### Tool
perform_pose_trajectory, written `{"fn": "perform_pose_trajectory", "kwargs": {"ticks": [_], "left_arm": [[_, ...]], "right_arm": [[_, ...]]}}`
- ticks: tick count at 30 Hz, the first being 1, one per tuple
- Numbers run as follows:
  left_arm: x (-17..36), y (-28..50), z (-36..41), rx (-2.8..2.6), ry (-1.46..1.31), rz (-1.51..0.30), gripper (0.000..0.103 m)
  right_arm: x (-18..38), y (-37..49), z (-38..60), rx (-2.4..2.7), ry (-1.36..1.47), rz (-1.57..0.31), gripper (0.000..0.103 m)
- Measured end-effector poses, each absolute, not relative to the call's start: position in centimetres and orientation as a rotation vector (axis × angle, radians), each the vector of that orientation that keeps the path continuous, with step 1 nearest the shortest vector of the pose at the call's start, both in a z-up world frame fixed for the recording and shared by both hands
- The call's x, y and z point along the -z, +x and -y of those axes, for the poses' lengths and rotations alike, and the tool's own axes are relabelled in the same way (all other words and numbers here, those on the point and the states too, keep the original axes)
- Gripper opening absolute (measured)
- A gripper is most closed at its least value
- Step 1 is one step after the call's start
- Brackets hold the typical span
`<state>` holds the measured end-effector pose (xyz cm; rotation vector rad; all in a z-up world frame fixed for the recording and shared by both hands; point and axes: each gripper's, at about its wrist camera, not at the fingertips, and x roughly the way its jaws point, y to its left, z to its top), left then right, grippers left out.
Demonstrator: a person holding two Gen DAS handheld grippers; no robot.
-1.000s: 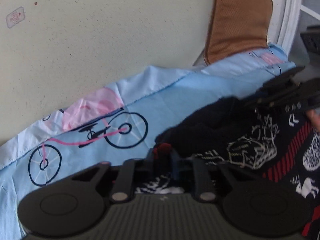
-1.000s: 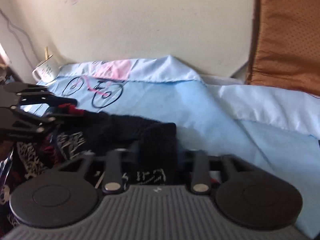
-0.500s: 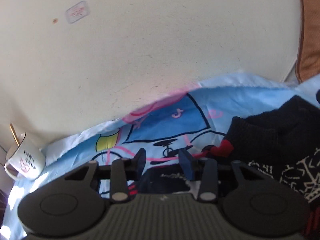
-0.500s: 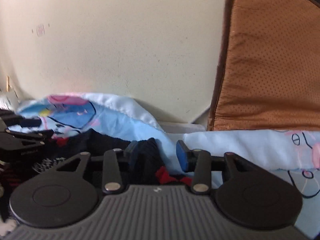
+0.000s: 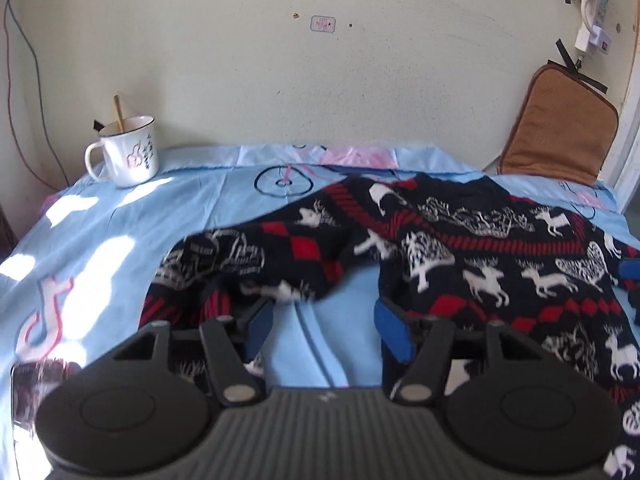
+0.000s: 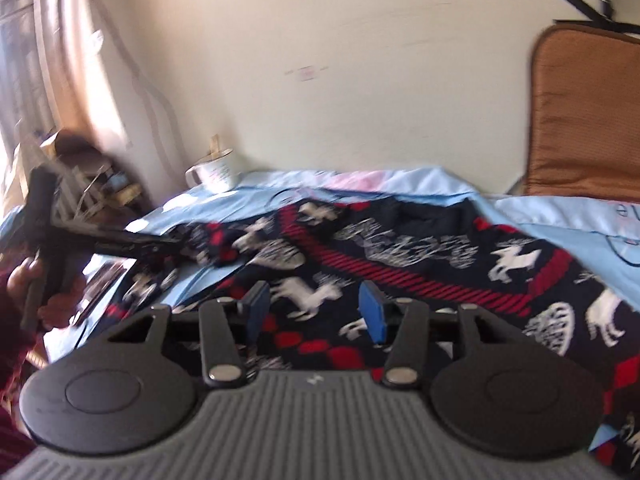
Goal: Fold small clothes
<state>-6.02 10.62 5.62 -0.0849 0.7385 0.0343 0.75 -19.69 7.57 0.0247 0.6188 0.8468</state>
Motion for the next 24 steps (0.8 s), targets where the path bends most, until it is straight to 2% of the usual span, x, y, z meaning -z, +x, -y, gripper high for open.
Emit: {"fn": "perform_pose_trajectory", "kwargs": {"ticks": [4,7,8,9,10,11,13,15,16,17,19,21,24], "left_arm": [[-5.5,-10.9,-11.2,-0.055,-0.133,-0.712,0.058],[-5.9,-13.4,-11.6,-0.062,-0.159,-0.690,0.061],[-5.9,-13.9,-11.6,-0.066,-0.162,-0.685,0.062],[-6.0,-14.5,-11.8,-0.069,-0.167,-0.682,0.062],[-6.1,-14.9,-11.9,-0.071,-0.175,-0.678,0.062],[-6.2,-15.3,-12.0,-0.073,-0.182,-0.673,0.062],[-6.3,-15.7,-12.1,-0.068,-0.201,-0.664,0.063],[-6.2,-15.5,-12.0,-0.045,-0.223,-0.665,0.064],[-6.1,-15.1,-11.7,-0.031,-0.233,-0.668,0.065],[-5.9,-14.8,-11.4,-0.018,-0.243,-0.674,0.066],[-5.5,-14.0,-10.4,0.020,-0.266,-0.688,0.074],[-5.0,-13.2,-9.1,0.077,-0.292,-0.695,0.083],[-4.4,-11.4,-7.0,0.148,-0.304,-0.729,0.086]], "right_arm": [[-7.1,-5.4,13.9,-1.045,-0.138,-0.629,0.070],[-5.6,-9.2,9.6,-1.134,-0.321,-0.622,0.075],[-4.6,-10.2,8.3,-1.111,-0.417,-0.617,0.071],[-3.7,-10.4,7.5,-1.081,-0.484,-0.624,0.060],[-3.1,-10.0,7.4,-1.060,-0.513,-0.630,0.022],[-3.4,-8.9,8.1,-1.047,-0.468,-0.649,0.018],[-5.6,-5.7,11.3,-0.999,-0.232,-0.682,0.018],[-6.9,-2.0,15.0,-0.858,-0.043,-0.648,0.019],[-6.9,-0.4,16.6,-0.764,-0.007,-0.627,0.034],[-6.4,1.1,17.7,-0.656,-0.011,-0.634,0.058],[-5.1,2.7,19.6,-0.465,-0.018,-0.688,0.058],[-5.0,1.6,21.5,-0.533,0.041,-0.683,0.058],[-5.7,-2.0,22.1,-0.569,-0.020,-0.586,0.061]]}}
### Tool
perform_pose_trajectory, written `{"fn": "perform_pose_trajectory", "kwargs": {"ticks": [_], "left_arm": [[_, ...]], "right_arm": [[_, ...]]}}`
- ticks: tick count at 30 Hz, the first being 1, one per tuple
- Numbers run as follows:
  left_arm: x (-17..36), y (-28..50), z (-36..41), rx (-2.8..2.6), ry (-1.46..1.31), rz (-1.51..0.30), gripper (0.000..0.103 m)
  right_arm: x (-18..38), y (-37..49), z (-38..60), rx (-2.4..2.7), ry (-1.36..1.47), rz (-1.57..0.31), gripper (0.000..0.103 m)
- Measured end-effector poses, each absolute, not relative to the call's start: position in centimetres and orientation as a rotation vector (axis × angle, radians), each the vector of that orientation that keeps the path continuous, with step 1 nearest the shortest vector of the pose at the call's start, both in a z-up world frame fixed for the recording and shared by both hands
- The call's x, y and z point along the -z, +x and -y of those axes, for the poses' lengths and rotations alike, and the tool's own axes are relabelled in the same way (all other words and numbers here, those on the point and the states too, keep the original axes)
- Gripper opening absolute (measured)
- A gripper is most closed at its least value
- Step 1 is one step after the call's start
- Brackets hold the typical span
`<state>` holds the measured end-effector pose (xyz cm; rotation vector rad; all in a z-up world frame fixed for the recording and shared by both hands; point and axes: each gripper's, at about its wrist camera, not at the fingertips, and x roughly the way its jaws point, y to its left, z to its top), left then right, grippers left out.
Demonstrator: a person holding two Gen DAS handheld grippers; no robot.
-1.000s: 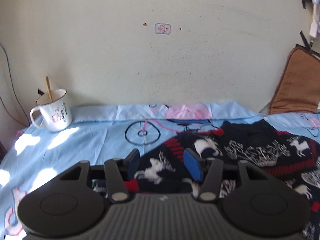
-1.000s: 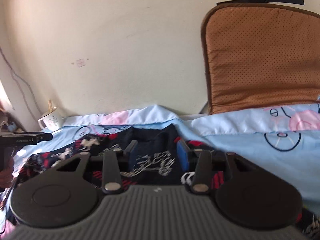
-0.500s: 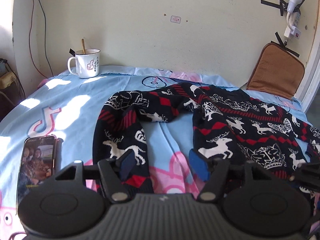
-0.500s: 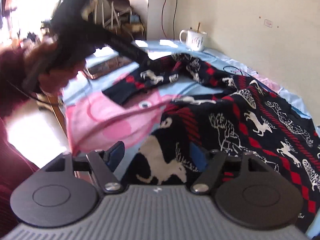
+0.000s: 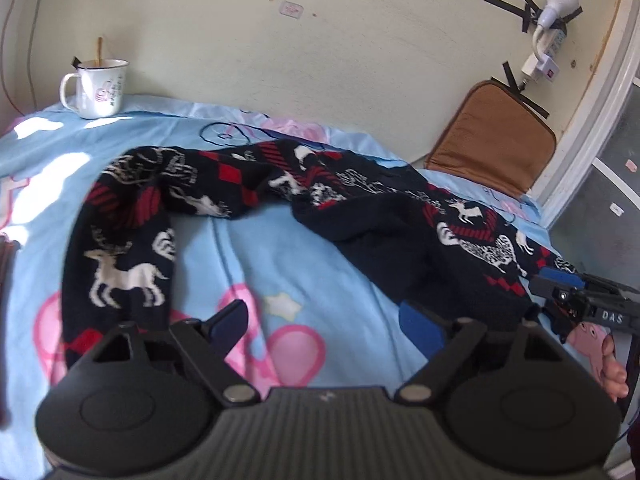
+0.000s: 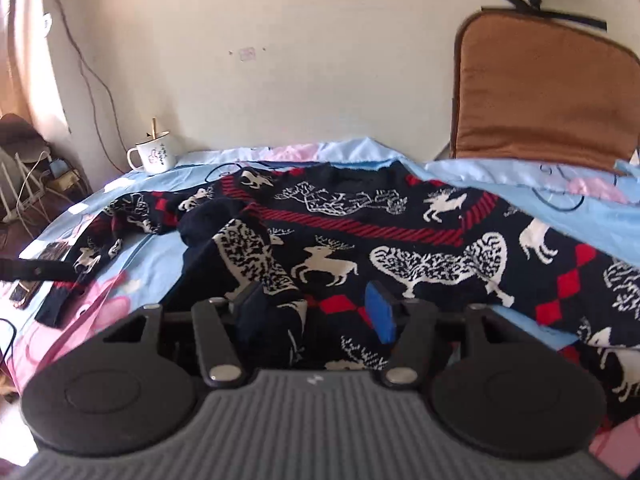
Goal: Fold small clothes
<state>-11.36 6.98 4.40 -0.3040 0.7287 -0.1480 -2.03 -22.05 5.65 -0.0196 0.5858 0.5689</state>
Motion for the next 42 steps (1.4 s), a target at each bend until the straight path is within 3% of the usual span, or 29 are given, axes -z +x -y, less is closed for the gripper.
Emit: {"fn": "perform_pose_trajectory", "kwargs": {"ticks": [5,8,10,11,13,14,19,25,31,34,42], "left_arm": [[-4.5,-8.1,-3.3,0.278,-0.337,-0.777,0.089],[-4.7,-6.6,-0.8,0.347,-0.311,-0.786,0.098],[-4.2,-5.2,1.2,0.355,-0.274,-0.822,0.093],[-3.8,-4.6,2.1,0.369,-0.267,-0.844,0.086],[-2.7,-3.5,3.4,0.408,-0.247,-0.917,0.016],[-2.4,-3.3,3.7,0.392,-0.231,-0.943,0.010],[-5.3,-7.3,-0.2,0.391,-0.276,-0.859,0.007],[-9.3,-18.9,-9.8,0.171,-0.275,-0.772,0.007],[-4.1,-23.0,-11.9,0.053,-0.348,-0.918,0.007],[-2.2,-22.2,-11.1,0.060,-0.349,-0.939,0.007],[-2.5,-21.9,-10.9,0.096,-0.303,-0.940,0.007]], "right_arm": [[-6.0,-7.0,22.4,-0.669,-0.068,-0.491,0.074],[-5.3,-7.9,22.2,-0.698,-0.055,-0.507,0.077],[-4.5,-8.3,22.3,-0.711,-0.034,-0.530,0.078],[-4.2,-8.3,22.3,-0.713,-0.020,-0.544,0.079],[-3.4,-8.5,22.0,-0.724,0.015,-0.581,0.080],[-3.1,-8.5,21.8,-0.735,0.026,-0.595,0.080],[-2.9,-9.2,21.2,-0.789,-0.019,-0.596,0.082],[-4.0,-9.0,25.0,-0.768,0.040,-0.584,0.083],[-1.9,-9.3,29.9,-0.681,0.290,-0.749,0.081],[-0.6,-10.7,29.9,-0.668,0.321,-0.811,0.069],[0.2,-15.0,26.8,-0.699,0.307,-0.752,0.068]]}}
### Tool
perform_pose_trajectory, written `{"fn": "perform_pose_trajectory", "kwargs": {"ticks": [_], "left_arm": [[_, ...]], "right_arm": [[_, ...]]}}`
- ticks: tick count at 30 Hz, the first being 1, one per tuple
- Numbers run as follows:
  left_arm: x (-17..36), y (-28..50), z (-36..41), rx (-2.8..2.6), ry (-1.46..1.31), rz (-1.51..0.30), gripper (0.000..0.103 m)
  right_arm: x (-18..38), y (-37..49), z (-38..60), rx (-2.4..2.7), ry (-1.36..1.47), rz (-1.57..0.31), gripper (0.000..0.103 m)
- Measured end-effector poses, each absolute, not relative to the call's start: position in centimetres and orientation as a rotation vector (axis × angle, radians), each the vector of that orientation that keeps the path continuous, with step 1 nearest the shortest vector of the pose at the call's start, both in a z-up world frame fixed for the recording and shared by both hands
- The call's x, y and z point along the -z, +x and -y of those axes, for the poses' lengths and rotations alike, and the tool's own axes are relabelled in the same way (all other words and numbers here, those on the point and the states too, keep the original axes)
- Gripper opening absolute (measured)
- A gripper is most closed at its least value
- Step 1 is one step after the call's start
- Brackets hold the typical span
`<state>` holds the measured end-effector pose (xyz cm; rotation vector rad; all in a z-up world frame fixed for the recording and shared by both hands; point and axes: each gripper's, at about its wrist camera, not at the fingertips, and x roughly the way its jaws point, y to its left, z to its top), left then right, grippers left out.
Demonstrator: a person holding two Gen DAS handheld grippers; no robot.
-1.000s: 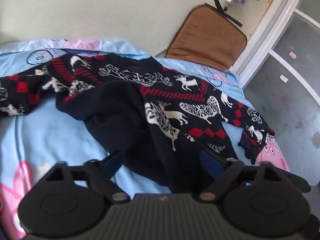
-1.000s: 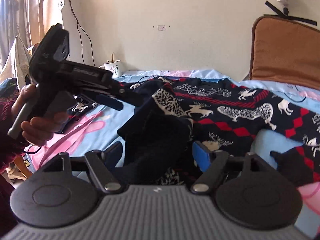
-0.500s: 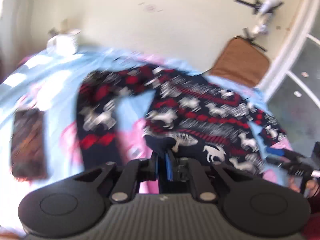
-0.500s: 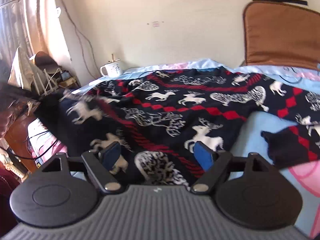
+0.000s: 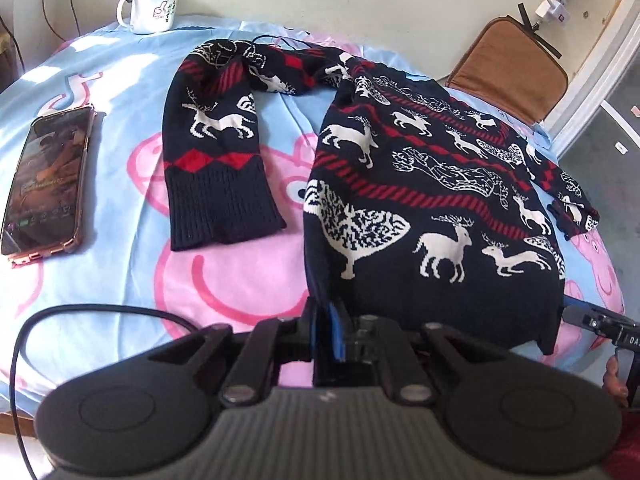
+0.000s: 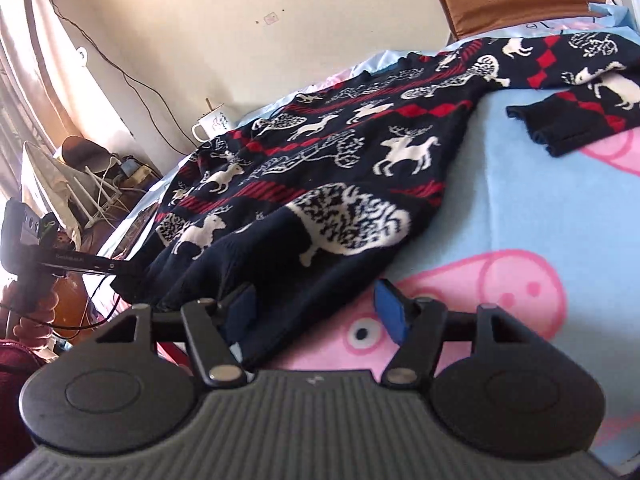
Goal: Fold small clothes
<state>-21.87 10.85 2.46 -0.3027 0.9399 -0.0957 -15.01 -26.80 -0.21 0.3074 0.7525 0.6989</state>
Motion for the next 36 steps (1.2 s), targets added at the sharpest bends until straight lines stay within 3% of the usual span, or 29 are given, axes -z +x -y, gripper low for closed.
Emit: {"fn": "perform_pose_trajectory", "kwargs": {"ticks": [1,3,4,5,12,16,19,22,25,33,36], "left_arm": [[-2.5,-21.9,-10.9,0.096,-0.301,-0.940,0.007],[-2.5,-21.9,-10.7,0.101,-0.292,-0.938,0.007],[-2.6,-21.9,-10.5,0.104,-0.284,-0.936,0.007],[-2.6,-22.0,-10.3,0.109,-0.277,-0.935,0.007],[-3.4,-23.8,-8.0,0.241,-0.268,-0.931,0.007],[-1.6,-23.4,-6.6,0.225,-0.208,-0.997,0.007],[-1.7,-23.5,-7.4,0.225,-0.229,-1.003,0.011],[-3.3,-24.6,-8.9,0.193,-0.197,-0.938,0.013],[-5.3,-24.9,-11.5,0.110,-0.237,-0.852,0.023],[-5.5,-23.8,-16.8,-0.037,-0.409,-0.753,0.027],[-5.3,-24.9,-17.2,-0.023,-0.403,-0.718,0.036]], "right_arm": [[0.3,-15.1,25.8,-0.705,0.302,-0.744,0.065],[0.3,-15.6,23.5,-0.660,0.216,-0.712,0.039],[0.1,-15.6,22.6,-0.629,0.149,-0.706,0.013],[-0.1,-15.4,22.5,-0.621,0.118,-0.710,0.010],[-6.2,-17.5,31.3,-0.472,0.107,-0.619,0.009],[-4.1,-17.6,32.6,-0.417,0.066,-0.749,0.009],[-1.2,-16.4,31.7,-0.438,0.079,-0.869,0.016],[-2.8,-15.7,33.2,-0.389,0.135,-0.786,0.042],[-5.7,-15.1,33.6,-0.360,0.148,-0.665,0.042],[-8.8,-10.0,24.5,-0.654,0.049,-0.591,0.042],[-9.5,-8.8,17.4,-0.839,-0.069,-0.590,0.042]]}}
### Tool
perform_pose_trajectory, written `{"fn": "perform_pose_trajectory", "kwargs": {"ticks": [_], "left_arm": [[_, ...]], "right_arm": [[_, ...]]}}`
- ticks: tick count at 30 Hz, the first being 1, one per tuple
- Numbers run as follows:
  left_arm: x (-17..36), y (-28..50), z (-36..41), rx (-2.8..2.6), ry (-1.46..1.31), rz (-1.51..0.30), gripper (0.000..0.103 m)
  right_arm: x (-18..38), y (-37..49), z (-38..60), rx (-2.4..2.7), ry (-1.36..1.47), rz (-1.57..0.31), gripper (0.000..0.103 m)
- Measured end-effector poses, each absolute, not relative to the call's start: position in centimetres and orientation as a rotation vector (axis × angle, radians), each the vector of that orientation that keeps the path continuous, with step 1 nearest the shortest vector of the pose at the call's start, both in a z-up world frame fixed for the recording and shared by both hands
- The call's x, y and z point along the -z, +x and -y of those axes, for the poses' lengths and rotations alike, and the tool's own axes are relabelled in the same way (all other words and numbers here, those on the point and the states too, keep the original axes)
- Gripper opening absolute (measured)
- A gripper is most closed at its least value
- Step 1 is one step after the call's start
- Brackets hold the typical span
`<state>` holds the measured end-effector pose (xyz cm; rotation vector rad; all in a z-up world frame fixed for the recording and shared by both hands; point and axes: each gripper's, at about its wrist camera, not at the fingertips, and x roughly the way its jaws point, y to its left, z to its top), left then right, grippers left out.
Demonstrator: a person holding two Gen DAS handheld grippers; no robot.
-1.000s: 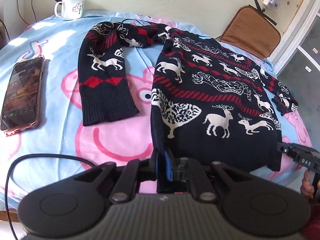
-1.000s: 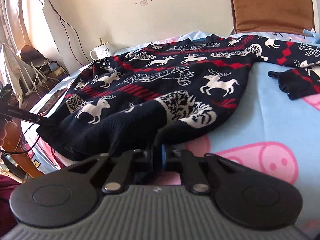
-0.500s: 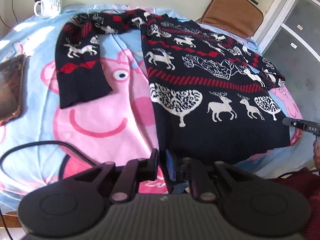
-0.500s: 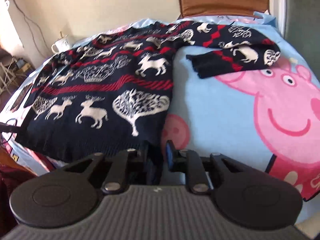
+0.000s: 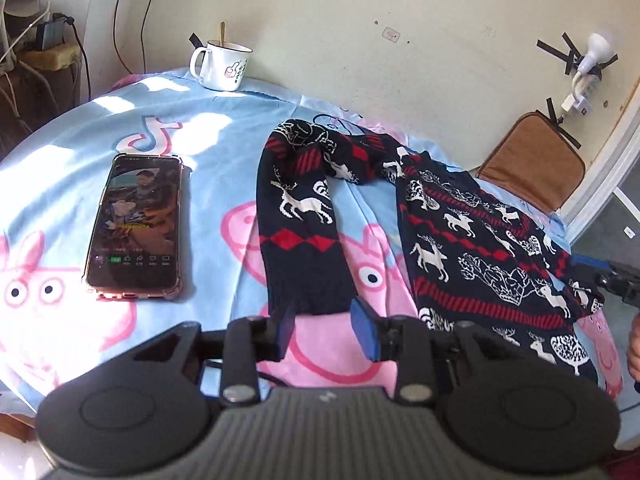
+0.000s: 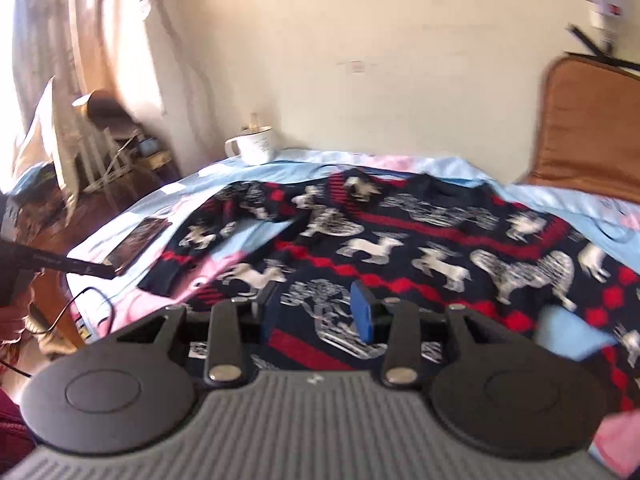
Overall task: Fold small clothes
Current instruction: 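Grasp a sweater sleeve with the right gripper and lift it toward the body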
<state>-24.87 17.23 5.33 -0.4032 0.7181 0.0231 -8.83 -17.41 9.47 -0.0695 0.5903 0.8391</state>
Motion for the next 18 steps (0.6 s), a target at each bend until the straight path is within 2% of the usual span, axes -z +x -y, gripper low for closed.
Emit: {"fn": "perform_pose_trajectory", "kwargs": {"ticks": [6,8,12,14,18], "left_arm": [[-5.2,-28.4,-19.6,-0.022,-0.440,-0.636,0.038],[-5.2,-29.5,-20.2,-0.017,-0.451,-0.608,0.038],[-5.6,-31.6,-21.4,0.012,-0.455,-0.544,0.038],[-6.2,-32.7,-22.0,0.018,-0.445,-0.501,0.038],[-8.2,-36.1,-24.2,-0.010,-0.407,-0.382,0.038]], "right_arm": [[-9.2,-9.0,2.7,-1.189,-0.357,-0.573,0.044],[-8.3,-8.5,-1.5,-1.232,-0.401,-0.610,0.049],[-6.6,-5.6,-8.2,-1.184,-0.362,-0.725,0.053],[-6.1,-3.8,-10.4,-1.149,-0.311,-0.783,0.059],[-4.8,-1.2,-14.4,-1.061,-0.290,-0.885,0.064]]}}
